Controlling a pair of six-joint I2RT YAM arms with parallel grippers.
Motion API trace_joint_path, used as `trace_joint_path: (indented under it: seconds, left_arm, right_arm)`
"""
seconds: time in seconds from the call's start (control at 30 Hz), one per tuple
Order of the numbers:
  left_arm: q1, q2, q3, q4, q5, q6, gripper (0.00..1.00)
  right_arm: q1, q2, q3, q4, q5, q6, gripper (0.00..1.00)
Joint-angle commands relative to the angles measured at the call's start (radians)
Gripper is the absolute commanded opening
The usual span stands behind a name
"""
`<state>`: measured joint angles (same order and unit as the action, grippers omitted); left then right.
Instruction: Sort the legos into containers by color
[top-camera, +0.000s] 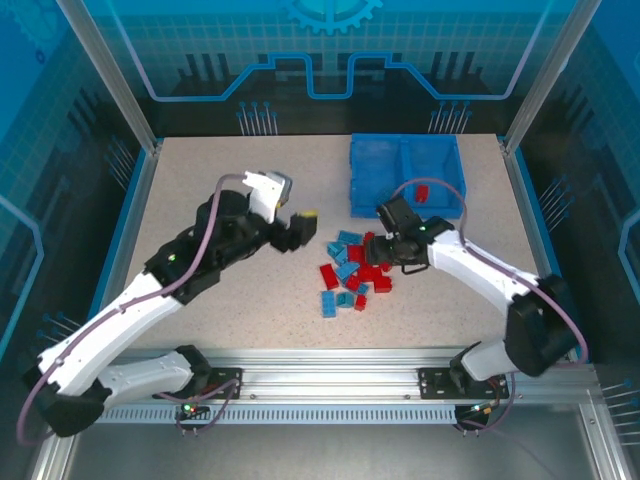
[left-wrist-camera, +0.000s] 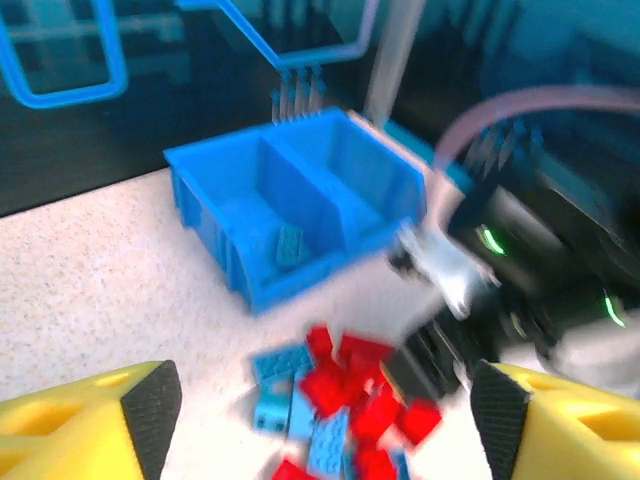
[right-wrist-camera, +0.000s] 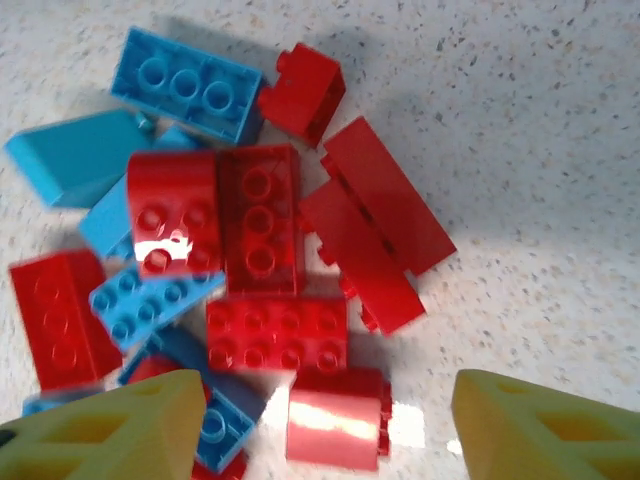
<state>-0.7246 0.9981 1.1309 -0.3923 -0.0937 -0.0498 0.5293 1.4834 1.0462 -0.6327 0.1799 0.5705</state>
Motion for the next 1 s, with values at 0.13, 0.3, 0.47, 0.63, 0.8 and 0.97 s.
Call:
trace_joint_path:
  seconds: [0.13,0.3,0.47,0.63,0.8,0.97]
  left_arm:
    - [-0.005,-0.134,-0.226,-0.155,0.318,0.450,0.99]
    - [-0.005,-0.156,-0.261,-0.116,0.327,0.495,0.99]
    - [-0.004,-0.168,-0.277,-0.123,0.300,0.498,0.99]
    - [-0.004,-0.179,-0.290,-0.115,0.281,0.495,0.99]
    - [-0.002,-0.181,-0.295,-0.109,0.263,0.499,0.99]
    - [0.001,-0.181,-0.299,-0.109,0.256,0.503,0.99]
  right_arm:
    - [-0.052,0.245,0.196,0.087,-0.008,0.080,0.59]
    - [-0.063,0.353,0.279,0.086,-0.012,0.094,0.54]
    - [-0.066,0.440,0.323,0.076,0.012,0.092,0.50]
    - [-0.069,0.482,0.318,0.086,0.015,0.109,0.39]
    - [-0.069,0.489,0.308,0.083,0.013,0.118,0.36]
    - [-0.071,0.504,0.312,0.060,0.035,0.113,0.35]
